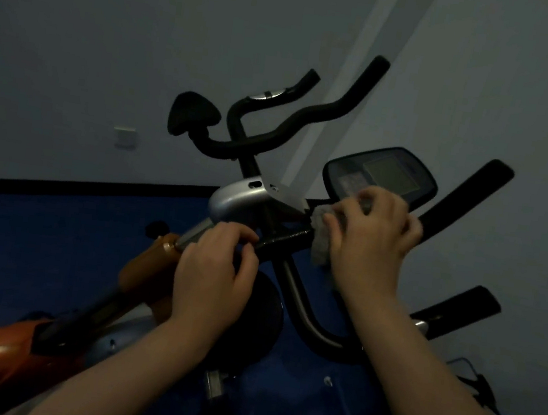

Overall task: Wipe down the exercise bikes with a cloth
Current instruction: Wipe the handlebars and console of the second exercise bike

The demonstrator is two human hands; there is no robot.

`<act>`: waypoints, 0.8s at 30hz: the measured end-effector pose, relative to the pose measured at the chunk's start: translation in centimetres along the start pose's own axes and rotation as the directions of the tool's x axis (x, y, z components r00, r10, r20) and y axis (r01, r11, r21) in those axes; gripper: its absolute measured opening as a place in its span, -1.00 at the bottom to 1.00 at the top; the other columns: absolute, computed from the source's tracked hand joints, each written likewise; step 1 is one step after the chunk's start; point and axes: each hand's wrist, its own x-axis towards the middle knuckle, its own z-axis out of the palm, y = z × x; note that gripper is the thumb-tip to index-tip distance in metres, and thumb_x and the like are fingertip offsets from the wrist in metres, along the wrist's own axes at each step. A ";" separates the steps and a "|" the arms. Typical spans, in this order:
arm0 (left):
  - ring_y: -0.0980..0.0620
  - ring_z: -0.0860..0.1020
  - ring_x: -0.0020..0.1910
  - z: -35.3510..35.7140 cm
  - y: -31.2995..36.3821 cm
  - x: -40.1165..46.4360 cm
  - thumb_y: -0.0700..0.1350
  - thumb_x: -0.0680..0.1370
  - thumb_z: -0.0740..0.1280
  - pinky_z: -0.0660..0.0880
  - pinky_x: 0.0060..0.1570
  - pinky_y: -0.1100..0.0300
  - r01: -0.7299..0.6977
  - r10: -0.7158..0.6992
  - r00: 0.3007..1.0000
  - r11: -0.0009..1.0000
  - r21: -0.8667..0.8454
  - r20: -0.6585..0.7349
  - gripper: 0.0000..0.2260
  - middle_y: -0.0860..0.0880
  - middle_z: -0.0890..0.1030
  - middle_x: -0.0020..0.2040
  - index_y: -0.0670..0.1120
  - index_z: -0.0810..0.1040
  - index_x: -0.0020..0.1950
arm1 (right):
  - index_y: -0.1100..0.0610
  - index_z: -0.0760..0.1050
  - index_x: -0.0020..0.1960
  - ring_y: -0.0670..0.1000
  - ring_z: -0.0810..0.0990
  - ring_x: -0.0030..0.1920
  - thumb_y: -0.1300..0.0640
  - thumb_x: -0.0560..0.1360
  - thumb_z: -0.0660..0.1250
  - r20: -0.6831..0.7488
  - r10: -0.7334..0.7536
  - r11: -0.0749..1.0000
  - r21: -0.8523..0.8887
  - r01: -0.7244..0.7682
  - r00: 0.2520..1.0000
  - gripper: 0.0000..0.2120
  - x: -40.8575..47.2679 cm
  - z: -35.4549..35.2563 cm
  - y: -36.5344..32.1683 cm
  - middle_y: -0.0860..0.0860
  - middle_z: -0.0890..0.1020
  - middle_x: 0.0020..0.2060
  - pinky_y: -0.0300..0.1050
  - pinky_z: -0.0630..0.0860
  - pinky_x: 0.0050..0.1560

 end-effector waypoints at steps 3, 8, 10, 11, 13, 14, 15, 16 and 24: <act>0.24 0.46 -0.20 -0.1 -0.1 0.2 0.00 0.50 0.17 0.40 -0.27 0.27 0.005 -0.005 1.000 0.999 -0.038 0.021 -0.92 0.21 0.47 -0.18 0.15 0.43 -0.06 | 0.11 0.60 0.04 0.15 0.46 0.04 -0.03 0.50 0.29 0.020 -0.039 0.999 -0.026 0.039 0.999 -0.75 -0.3 -0.2 0.0 0.10 0.55 -0.02 0.03 0.29 0.04; 0.23 0.51 -0.12 -0.1 -1.5 -0.2 0.14 0.48 0.26 0.39 -0.23 0.33 0.182 -0.155 0.980 0.953 -0.243 0.124 -0.93 0.19 0.52 -0.12 0.20 0.45 -0.09 | 0.13 0.55 0.17 0.22 0.47 0.00 -0.04 0.45 0.39 0.142 -0.202 0.973 -0.080 0.215 0.969 -0.63 -0.4 0.1 0.7 0.18 0.55 0.02 0.04 0.43 -0.12; 0.24 0.53 -0.10 0.0 -2.0 -0.8 0.23 0.44 0.28 0.38 -0.18 0.33 0.284 -0.247 0.958 0.899 -0.334 0.149 -0.83 0.16 0.55 -0.09 0.19 0.47 -0.08 | 0.13 0.57 0.12 0.20 0.45 -0.04 0.05 0.48 0.38 0.097 -0.184 0.981 -0.043 0.189 0.978 -0.74 0.1 0.3 1.0 0.17 0.55 -0.02 0.02 0.43 -0.15; 0.25 0.53 -0.10 0.0 -2.2 -1.0 0.26 0.42 0.27 0.37 -0.18 0.35 0.311 -0.274 0.950 0.881 -0.357 0.150 -0.79 0.15 0.56 -0.09 0.19 0.47 -0.07 | 0.15 0.58 0.09 0.18 0.44 -0.06 0.08 0.49 0.36 0.058 -0.135 0.990 -0.027 0.136 0.989 -0.78 0.0 0.5 0.4 0.17 0.55 -0.03 0.00 0.43 -0.15; 0.27 0.53 -0.10 0.1 -2.3 -1.1 0.29 0.41 0.25 0.40 -0.21 0.42 0.320 -0.285 0.947 0.870 -0.375 0.147 -0.76 0.15 0.56 -0.09 0.19 0.46 -0.06 | 0.20 0.58 0.04 0.15 0.44 -0.08 0.14 0.51 0.34 0.009 -0.007 0.999 0.038 0.006 1.000 -0.84 -1.0 1.0 -1.9 0.16 0.54 -0.07 -0.06 0.44 -0.19; 0.27 0.53 -0.10 0.1 -2.3 -1.1 0.29 0.41 0.24 0.40 -0.21 0.47 0.314 -0.280 0.949 0.870 -0.380 0.144 -0.77 0.16 0.55 -0.10 0.20 0.45 -0.07 | 0.21 0.57 0.03 0.13 0.44 -0.08 0.16 0.52 0.33 0.023 0.013 0.995 0.099 -0.015 1.000 -0.84 -1.7 1.2 -3.0 0.16 0.53 -0.07 -0.11 0.43 -0.19; 0.28 0.52 -0.09 0.1 -2.3 -1.0 0.29 0.42 0.22 0.39 -0.19 0.51 0.306 -0.272 0.952 0.872 -0.381 0.141 -0.79 0.16 0.55 -0.10 0.21 0.45 -0.07 | 0.21 0.57 0.04 0.10 0.45 -0.08 0.17 0.51 0.34 0.058 -0.027 0.985 0.170 0.017 0.998 -0.84 -2.1 1.1 -3.5 0.15 0.51 -0.08 -0.15 0.41 -0.16; 0.28 0.52 -0.09 0.1 -2.3 -0.9 0.28 0.44 0.21 0.37 -0.18 0.54 0.297 -0.263 0.955 0.875 -0.382 0.139 -0.81 0.17 0.55 -0.11 0.22 0.44 -0.09 | 0.21 0.56 0.05 0.09 0.46 -0.08 0.17 0.50 0.34 0.110 -0.103 0.966 0.248 0.073 0.989 -0.84 -2.0 0.7 -3.2 0.14 0.51 -0.07 -0.16 0.40 -0.12; 0.28 0.53 -0.17 0.1 -2.2 -1.1 0.22 0.52 0.10 0.36 -0.21 0.54 0.282 -0.262 0.959 0.857 -0.432 0.107 -0.78 0.18 0.56 -0.16 0.16 0.45 -0.12 | 0.16 0.56 0.08 0.02 0.49 -0.13 0.08 0.55 0.27 0.247 -0.114 0.951 0.307 0.034 0.962 -0.80 -1.4 -0.2 -4.1 0.07 0.47 -0.04 -0.11 0.46 -0.15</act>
